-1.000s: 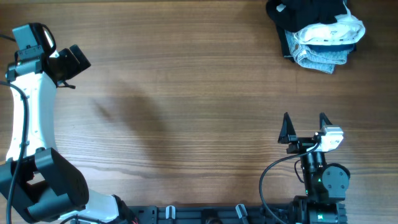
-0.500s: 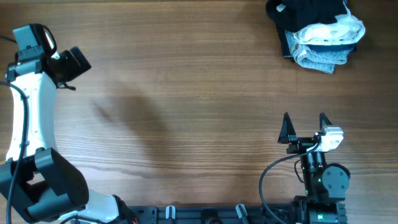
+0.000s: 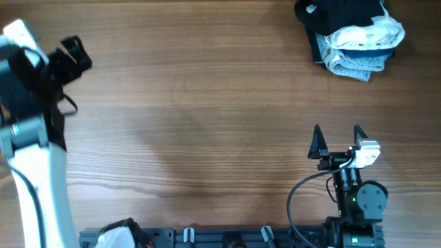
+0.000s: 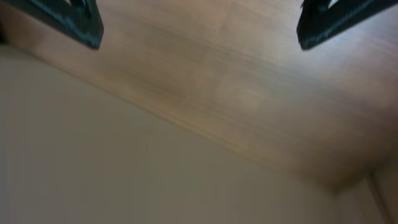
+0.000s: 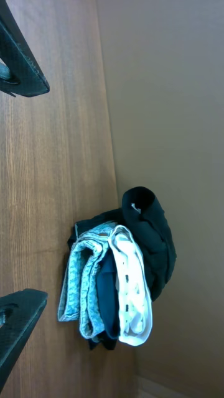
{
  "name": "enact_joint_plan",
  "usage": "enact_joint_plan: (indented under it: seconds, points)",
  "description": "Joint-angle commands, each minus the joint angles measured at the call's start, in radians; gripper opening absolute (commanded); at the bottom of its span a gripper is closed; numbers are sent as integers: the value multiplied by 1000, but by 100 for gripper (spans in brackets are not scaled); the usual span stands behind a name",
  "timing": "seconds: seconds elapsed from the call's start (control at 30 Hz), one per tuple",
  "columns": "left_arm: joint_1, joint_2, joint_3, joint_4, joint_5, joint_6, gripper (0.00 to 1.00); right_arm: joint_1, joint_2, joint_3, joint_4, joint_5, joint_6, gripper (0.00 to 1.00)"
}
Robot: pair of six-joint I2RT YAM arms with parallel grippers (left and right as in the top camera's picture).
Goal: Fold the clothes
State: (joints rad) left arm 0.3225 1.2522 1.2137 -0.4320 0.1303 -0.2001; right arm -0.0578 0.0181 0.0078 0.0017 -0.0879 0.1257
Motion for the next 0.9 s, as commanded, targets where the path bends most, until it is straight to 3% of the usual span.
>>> enact_joint_plan:
  seconds: [0.0,0.47,0.87]
  points:
    - [-3,-186,-270,163,103,9,100,-1,-9,-3,6,-17,-14,100]
    - [-126,-785,-951,531,105,9,100,-1,-9,-3,6,-17,-13,100]
    - [-210,-1077,-1099,530,69,13,100,-1,-9,-3,6,-17,-13,100]
